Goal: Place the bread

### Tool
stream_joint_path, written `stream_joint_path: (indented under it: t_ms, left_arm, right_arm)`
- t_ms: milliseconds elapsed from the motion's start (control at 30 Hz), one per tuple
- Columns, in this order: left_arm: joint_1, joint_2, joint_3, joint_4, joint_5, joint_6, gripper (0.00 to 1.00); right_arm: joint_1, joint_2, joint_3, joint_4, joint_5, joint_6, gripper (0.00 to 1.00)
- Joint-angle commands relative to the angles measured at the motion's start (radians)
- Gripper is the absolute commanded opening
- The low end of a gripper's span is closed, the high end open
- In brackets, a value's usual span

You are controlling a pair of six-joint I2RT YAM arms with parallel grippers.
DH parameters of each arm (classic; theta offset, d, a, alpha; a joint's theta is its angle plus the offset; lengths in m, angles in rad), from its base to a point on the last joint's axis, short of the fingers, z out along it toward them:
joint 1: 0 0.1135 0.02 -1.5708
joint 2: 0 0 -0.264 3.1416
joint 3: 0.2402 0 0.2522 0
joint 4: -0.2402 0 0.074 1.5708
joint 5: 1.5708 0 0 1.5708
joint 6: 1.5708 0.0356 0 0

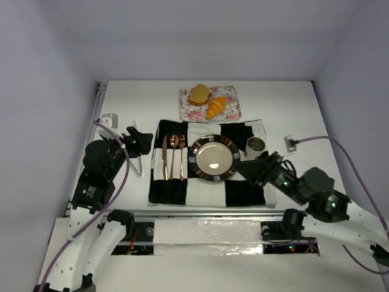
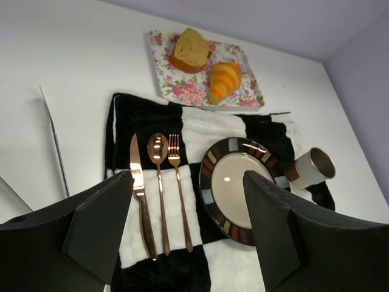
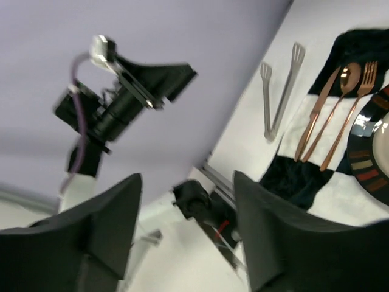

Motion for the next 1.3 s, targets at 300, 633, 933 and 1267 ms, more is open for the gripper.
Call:
stream_joint_path:
  t_ms: [300, 633, 933, 1267]
  left_arm:
    - [0.005, 0.314, 0.02, 0.151, -0.131, 0.067, 0.05]
    - [0.112, 0.637, 0.106, 0.172, -0.263, 0.101, 0.52]
    - [0.151, 0.999, 0.223, 0.211, -0.345, 0.142, 0.49]
    - [0.151, 1.186, 0.276, 0.252, -0.366, 0.182, 0.34]
  right_arm:
    - [-0.004, -0.28, -0.032, -0.252, 0.199, -0.006, 0.07]
    - [-0.004, -0.382, -0.105, -0.314, 0.208, 0.039, 0.01]
    - [-0.004, -0.379, -0.152, -0.292, 0.178, 0.053, 0.46]
    - [-0.004, -0.252, -0.191, -0.148, 0.122, 0.052, 0.45]
